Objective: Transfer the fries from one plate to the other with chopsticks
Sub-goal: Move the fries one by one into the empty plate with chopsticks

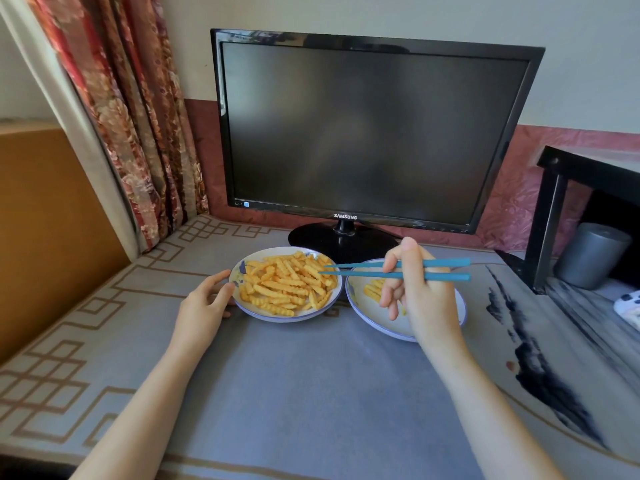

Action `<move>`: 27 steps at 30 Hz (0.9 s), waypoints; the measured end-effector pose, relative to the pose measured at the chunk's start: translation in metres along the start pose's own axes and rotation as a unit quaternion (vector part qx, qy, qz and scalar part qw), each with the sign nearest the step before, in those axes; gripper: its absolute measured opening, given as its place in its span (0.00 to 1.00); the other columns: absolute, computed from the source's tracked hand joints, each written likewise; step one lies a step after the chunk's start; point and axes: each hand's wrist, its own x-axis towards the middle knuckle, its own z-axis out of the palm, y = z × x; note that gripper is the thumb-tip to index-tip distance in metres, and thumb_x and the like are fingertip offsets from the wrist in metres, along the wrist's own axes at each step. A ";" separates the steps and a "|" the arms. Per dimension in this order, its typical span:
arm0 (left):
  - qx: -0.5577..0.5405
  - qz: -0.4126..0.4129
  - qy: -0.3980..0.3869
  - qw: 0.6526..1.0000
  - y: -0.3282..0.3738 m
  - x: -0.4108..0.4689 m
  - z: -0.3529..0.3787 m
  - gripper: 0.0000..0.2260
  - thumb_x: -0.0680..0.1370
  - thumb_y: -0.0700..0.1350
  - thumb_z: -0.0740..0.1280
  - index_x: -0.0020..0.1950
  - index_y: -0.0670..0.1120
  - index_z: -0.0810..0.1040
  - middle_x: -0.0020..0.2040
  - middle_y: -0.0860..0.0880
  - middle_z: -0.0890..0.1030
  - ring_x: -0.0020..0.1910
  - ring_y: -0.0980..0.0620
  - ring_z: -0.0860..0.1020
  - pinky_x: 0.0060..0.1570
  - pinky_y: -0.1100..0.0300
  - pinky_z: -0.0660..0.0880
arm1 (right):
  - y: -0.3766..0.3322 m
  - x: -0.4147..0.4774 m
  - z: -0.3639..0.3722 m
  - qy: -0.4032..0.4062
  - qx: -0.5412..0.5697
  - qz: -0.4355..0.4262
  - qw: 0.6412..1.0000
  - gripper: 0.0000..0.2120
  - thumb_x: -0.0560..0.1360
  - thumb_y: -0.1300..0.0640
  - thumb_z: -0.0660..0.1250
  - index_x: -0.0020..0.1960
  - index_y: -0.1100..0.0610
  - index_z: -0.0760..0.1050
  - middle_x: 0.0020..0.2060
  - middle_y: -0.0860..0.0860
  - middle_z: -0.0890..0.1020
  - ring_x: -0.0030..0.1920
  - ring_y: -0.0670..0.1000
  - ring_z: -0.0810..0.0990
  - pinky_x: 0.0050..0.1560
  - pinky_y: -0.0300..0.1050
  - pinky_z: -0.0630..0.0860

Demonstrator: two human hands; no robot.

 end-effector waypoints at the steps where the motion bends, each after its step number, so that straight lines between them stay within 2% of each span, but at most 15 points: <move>1: 0.002 0.000 0.000 1.000 0.000 0.000 0.000 0.13 0.81 0.42 0.60 0.64 0.46 0.75 0.42 0.56 0.80 0.37 0.58 0.78 0.30 0.76 0.72 | 0.001 0.000 0.003 -0.012 -0.010 -0.006 1.000 0.20 0.83 0.52 0.52 0.38 0.60 0.70 0.22 0.58 0.73 0.19 0.52 0.67 0.23 0.37 0.65; 9: 0.005 0.001 0.000 1.000 0.001 -0.001 0.000 0.13 0.81 0.42 0.60 0.64 0.46 0.75 0.41 0.58 0.79 0.37 0.59 0.77 0.30 0.76 0.72 | -0.002 -0.002 0.012 -0.031 -0.032 0.000 0.999 0.20 0.83 0.52 0.52 0.37 0.60 0.70 0.20 0.55 0.73 0.20 0.53 0.68 0.25 0.40 0.68; 15: -0.001 -0.003 0.000 1.000 0.000 0.000 0.000 0.13 0.81 0.42 0.61 0.64 0.46 0.75 0.42 0.58 0.80 0.37 0.59 0.78 0.30 0.76 0.72 | 0.002 -0.003 0.021 -0.038 -0.041 -0.001 0.998 0.20 0.83 0.52 0.52 0.34 0.53 0.69 0.20 0.51 0.72 0.22 0.55 0.69 0.25 0.41 0.68; 19: 0.000 -0.004 0.001 1.000 -0.001 0.000 -0.001 0.13 0.80 0.42 0.61 0.65 0.46 0.75 0.42 0.56 0.80 0.38 0.59 0.78 0.31 0.76 0.72 | 0.001 -0.003 0.020 -0.005 -0.002 0.014 1.000 0.21 0.83 0.51 0.52 0.34 0.57 0.69 0.19 0.51 0.72 0.21 0.55 0.69 0.22 0.39 0.66; 24: 0.002 -0.004 0.001 1.000 -0.001 0.000 0.000 0.13 0.81 0.42 0.61 0.64 0.47 0.75 0.42 0.57 0.80 0.37 0.58 0.78 0.31 0.77 0.72 | -0.004 -0.001 0.006 0.066 0.056 0.038 0.996 0.22 0.83 0.51 0.52 0.33 0.59 0.69 0.19 0.57 0.72 0.18 0.54 0.68 0.21 0.34 0.64; 27: 0.003 -0.006 0.002 1.000 -0.001 0.000 0.000 0.13 0.81 0.43 0.61 0.64 0.47 0.75 0.42 0.58 0.79 0.37 0.58 0.78 0.31 0.77 0.71 | -0.004 0.000 -0.001 0.067 0.060 0.043 0.995 0.22 0.83 0.51 0.53 0.34 0.60 0.69 0.20 0.59 0.72 0.18 0.54 0.68 0.21 0.34 0.63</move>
